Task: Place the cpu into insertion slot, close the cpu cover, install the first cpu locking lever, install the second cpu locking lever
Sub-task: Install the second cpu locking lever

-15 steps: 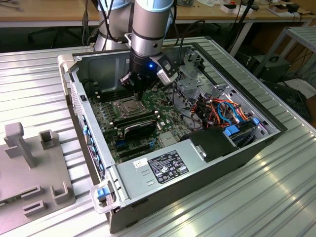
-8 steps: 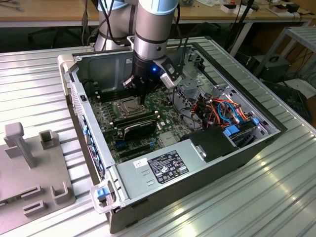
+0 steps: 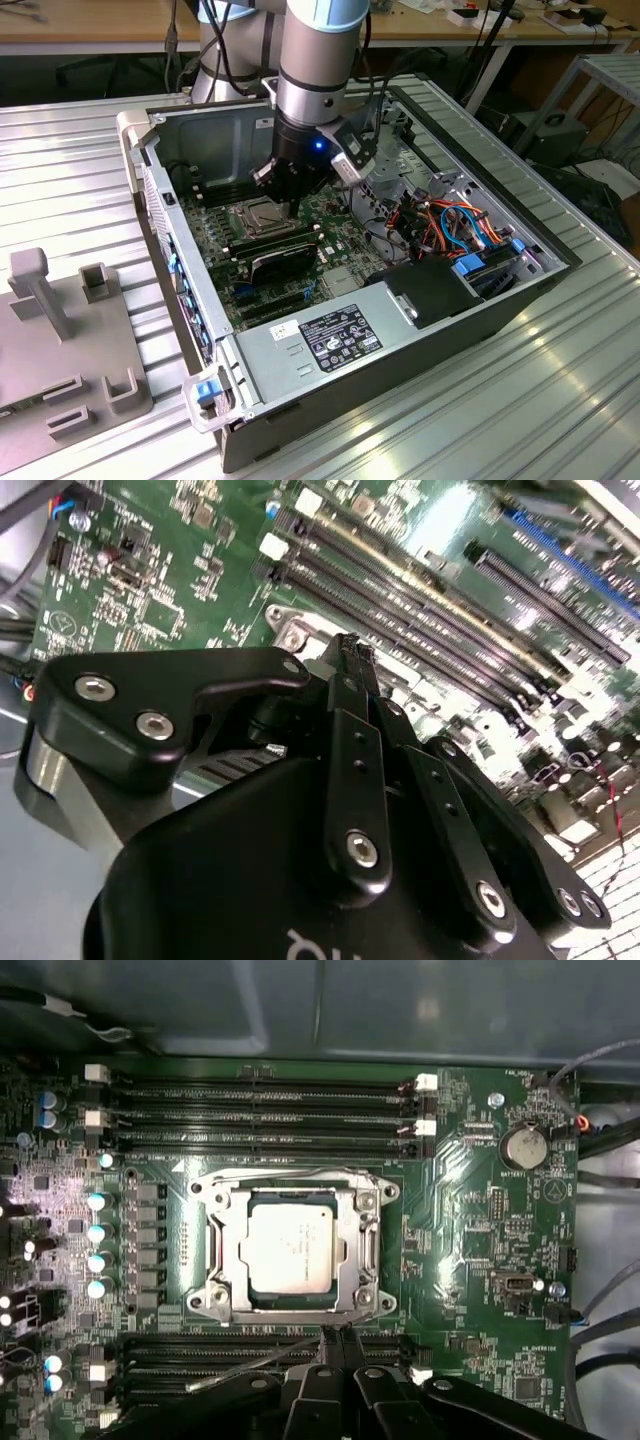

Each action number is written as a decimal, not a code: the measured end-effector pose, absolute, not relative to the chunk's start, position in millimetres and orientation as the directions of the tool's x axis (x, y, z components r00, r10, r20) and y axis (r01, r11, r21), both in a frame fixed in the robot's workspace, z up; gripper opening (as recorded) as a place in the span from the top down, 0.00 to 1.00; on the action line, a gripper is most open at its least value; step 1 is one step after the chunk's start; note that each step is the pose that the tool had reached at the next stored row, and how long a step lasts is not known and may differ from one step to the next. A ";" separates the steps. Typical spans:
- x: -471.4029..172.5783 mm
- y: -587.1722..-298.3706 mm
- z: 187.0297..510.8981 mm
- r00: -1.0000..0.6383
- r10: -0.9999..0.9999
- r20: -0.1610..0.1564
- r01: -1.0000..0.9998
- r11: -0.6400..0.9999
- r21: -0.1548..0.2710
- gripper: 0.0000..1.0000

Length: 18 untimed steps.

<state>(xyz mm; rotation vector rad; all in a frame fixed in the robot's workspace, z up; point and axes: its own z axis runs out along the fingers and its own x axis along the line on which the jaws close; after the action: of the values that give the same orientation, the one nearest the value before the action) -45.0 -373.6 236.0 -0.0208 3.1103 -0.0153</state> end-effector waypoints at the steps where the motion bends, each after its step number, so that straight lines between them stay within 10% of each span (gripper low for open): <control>1: -45.2 -374.5 236.0 -0.999 -0.014 -0.031 -0.013 1.000 -0.011 0.89; 18: -90.2 -374.6 226.2 -0.999 -0.014 -0.031 -0.013 1.000 -0.011 0.89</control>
<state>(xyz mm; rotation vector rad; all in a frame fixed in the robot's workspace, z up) -90.2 -374.6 226.2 -0.0208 3.1104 -0.0163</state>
